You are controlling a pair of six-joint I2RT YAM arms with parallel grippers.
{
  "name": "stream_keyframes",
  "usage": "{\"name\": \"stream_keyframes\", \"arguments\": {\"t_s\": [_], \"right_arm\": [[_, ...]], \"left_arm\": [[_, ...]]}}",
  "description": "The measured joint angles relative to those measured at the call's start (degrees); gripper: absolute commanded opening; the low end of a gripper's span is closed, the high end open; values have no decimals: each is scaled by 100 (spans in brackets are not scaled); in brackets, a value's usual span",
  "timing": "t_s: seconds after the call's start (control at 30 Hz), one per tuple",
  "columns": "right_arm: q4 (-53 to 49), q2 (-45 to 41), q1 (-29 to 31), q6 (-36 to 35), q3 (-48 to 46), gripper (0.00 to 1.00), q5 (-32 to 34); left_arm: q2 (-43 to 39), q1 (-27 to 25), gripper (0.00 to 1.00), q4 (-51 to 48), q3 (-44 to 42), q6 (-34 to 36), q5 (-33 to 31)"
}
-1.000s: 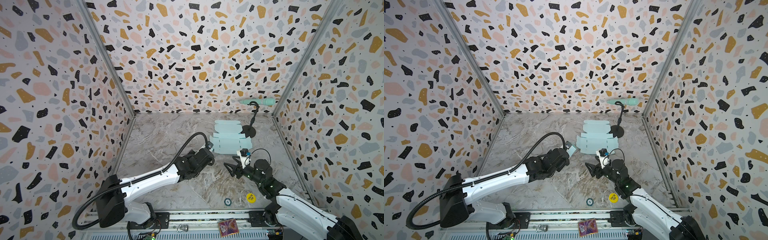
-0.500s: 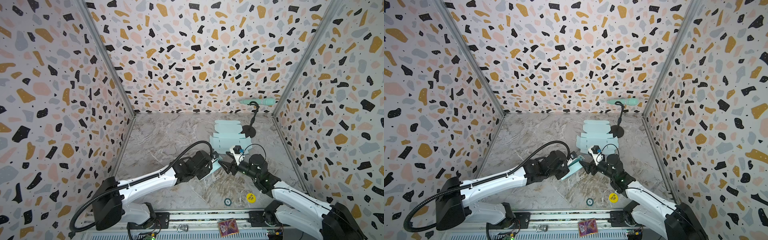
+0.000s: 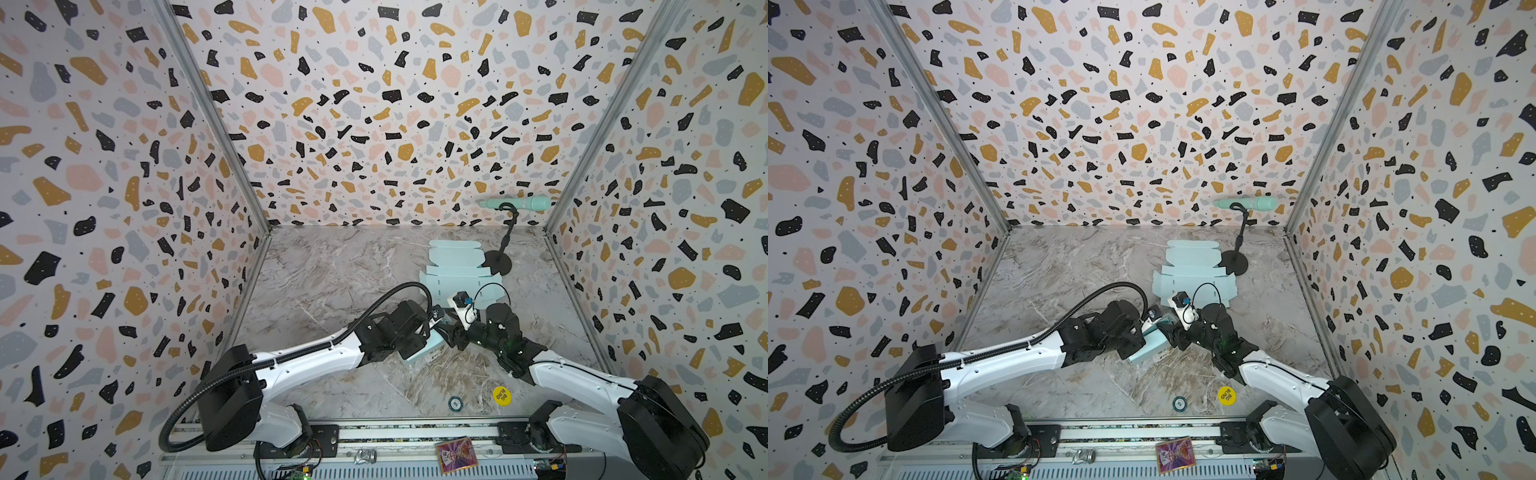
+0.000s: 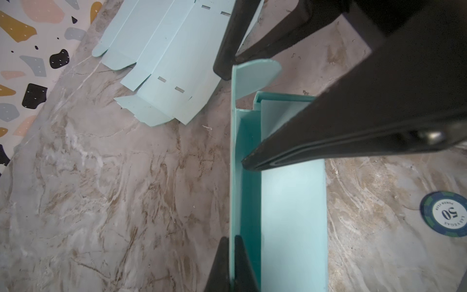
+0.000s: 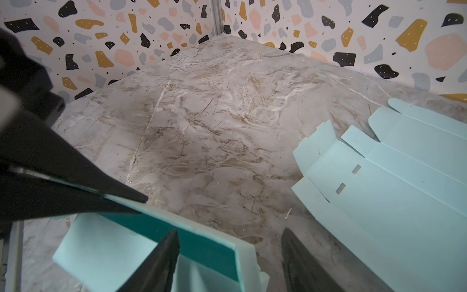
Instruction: Fold the paper box
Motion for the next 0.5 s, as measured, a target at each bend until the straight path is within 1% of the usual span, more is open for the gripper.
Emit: {"name": "stream_keyframes", "arguments": {"t_s": [0.17, 0.2, 0.27, 0.33, 0.37, 0.4, 0.43, 0.5], "right_arm": [[76, 354, 26, 168, 109, 62, 87], [81, 400, 48, 192, 127, 61, 144], [63, 455, 107, 227, 155, 61, 297], [0, 498, 229, 267, 177, 60, 514], [-26, 503, 291, 297, 179, 59, 619], [-31, 498, 337, 334, 179, 59, 743], [-35, 490, 376, 385, 179, 59, 839], [-57, 481, 442, 501, 179, 59, 1016]], "left_arm": [[133, 26, 0, 177, 0, -42, 31], [155, 37, 5, 203, 0, -81, 17], [173, 42, 29, 295, -28, -205, -4], [142, 42, 52, 501, -116, -496, -50], [111, 42, 60, 540, -140, -643, -116], [61, 42, 67, 546, -140, -844, -192], [-15, 44, 70, 566, -140, -1043, -278], [-188, 59, 71, 511, -81, -1436, -481]]}}
